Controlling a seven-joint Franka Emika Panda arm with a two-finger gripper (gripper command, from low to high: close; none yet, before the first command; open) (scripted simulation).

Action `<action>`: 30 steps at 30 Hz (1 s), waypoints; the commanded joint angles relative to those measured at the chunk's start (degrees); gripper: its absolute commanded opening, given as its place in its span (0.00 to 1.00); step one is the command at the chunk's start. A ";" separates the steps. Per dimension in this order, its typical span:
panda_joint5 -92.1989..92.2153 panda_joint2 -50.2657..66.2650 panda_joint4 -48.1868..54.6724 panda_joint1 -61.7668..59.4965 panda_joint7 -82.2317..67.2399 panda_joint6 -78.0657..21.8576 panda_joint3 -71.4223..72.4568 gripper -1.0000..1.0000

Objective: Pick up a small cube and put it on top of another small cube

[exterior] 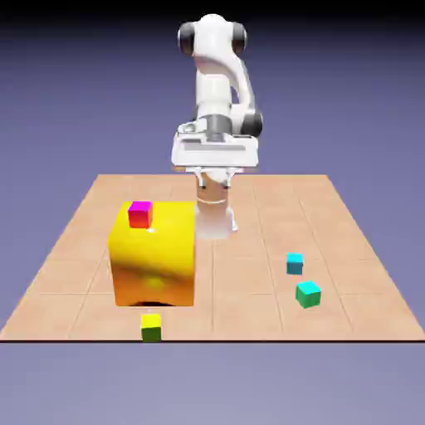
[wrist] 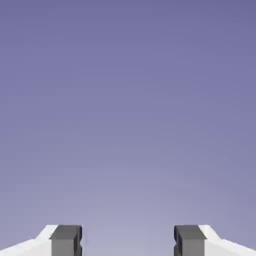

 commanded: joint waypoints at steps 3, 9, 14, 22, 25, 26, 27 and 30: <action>3.03 6.23 4.84 -1.90 3.71 -4.97 -0.56 0.50; 9.09 18.69 14.51 -5.69 11.13 -14.89 -1.68 0.50; 14.14 29.07 22.56 -8.84 17.31 -23.16 -2.61 0.50; 22.23 45.69 35.45 -13.90 27.21 -36.40 -4.10 0.50; 25.26 51.91 40.29 -15.79 30.92 -41.36 -4.66 0.50; 26.27 53.99 41.90 -16.42 32.15 -43.01 -4.85 0.50; 27.28 56.07 43.51 -17.06 33.39 -44.67 -5.03 0.50; 30.13 61.93 48.06 -18.84 36.88 -49.34 -5.56 0.50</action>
